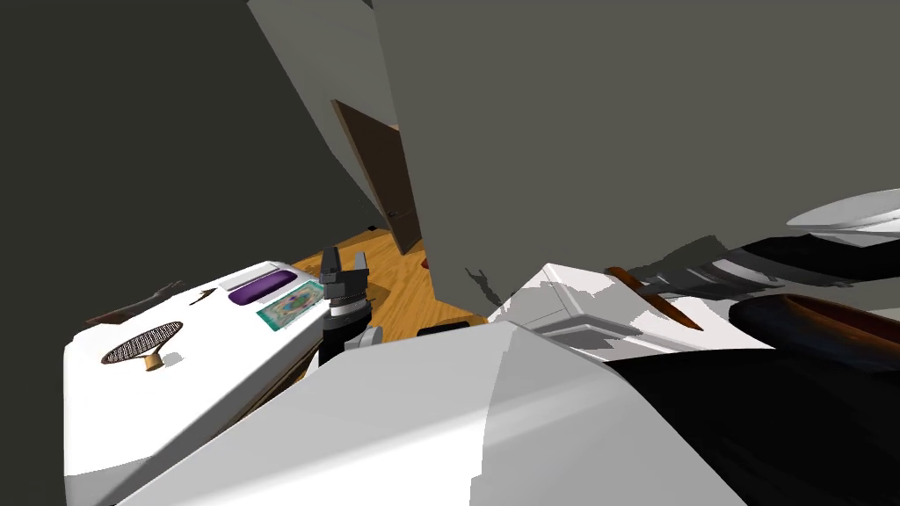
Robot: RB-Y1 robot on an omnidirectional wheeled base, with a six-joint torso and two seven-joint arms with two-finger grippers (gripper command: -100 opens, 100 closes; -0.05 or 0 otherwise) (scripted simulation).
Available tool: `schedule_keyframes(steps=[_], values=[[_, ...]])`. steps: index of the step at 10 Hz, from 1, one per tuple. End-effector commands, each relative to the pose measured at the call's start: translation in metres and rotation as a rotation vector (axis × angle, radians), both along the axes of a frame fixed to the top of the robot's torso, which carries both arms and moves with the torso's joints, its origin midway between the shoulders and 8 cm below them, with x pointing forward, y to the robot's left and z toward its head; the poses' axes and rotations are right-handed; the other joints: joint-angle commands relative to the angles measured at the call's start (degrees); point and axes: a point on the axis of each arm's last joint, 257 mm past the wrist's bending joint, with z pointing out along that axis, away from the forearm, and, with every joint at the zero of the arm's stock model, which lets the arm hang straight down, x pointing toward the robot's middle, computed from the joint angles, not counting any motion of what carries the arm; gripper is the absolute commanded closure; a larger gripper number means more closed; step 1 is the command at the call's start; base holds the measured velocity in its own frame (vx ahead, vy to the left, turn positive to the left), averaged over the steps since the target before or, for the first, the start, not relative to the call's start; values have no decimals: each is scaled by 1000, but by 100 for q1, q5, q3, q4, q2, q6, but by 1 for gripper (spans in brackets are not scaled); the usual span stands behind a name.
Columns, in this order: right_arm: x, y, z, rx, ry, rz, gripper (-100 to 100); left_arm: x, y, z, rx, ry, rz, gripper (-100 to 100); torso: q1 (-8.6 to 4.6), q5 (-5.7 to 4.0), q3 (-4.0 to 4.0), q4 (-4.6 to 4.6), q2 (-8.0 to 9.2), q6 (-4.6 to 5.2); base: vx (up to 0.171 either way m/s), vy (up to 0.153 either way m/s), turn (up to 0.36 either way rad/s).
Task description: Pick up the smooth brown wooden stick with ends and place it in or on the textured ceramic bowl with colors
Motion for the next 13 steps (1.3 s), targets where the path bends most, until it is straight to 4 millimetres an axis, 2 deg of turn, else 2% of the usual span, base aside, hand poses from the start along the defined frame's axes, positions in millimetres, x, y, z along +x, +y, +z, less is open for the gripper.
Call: schedule_keyframes(steps=[1,5,6,7,10,13], values=[[3,-5,12,-16,-17,-8,100,0,0,0,0,0,0,0,0,0,0,0,0,0,-147,-73,98],[5,-26,50,-86,-86,-74,100,0,0,0,0,0,0,0,0,1,4,2,4,5,-149,-59,168],[5,-26,50,-86,-86,-74,100,0,0,0,0,0,0,0,-15,8,6,5,7,0,-173,-74,103],[2,-31,62,-103,-101,-100,100,0,0,0,0,0,0,0,-21,7,7,6,7,10,-200,-95,150],[-5,-36,76,-118,-113,-141,100,0,0,0,0,0,0,0,-39,2,5,6,1,12,-156,-102,145],[-20,-39,99,-127,-118,-211,100,0,0,0,0,0,0,0,-59,-6,13,11,14,12,-211,-132,228]])
